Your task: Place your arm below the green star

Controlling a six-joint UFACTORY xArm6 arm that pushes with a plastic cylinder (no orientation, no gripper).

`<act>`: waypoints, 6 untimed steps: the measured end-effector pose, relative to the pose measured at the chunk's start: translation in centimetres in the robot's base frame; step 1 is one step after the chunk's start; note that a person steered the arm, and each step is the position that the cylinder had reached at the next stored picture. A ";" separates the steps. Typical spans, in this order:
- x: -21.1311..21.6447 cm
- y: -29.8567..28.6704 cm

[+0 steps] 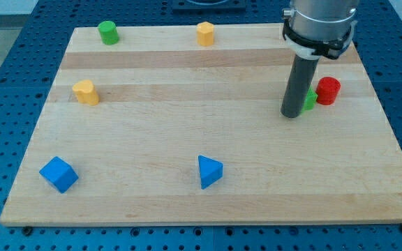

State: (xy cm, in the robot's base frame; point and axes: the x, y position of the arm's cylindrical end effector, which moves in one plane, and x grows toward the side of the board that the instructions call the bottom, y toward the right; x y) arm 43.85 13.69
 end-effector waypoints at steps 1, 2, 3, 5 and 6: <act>0.6 0.0; 3.4 0.0; 3.9 1.0; 2.1 1.7; 1.7 1.7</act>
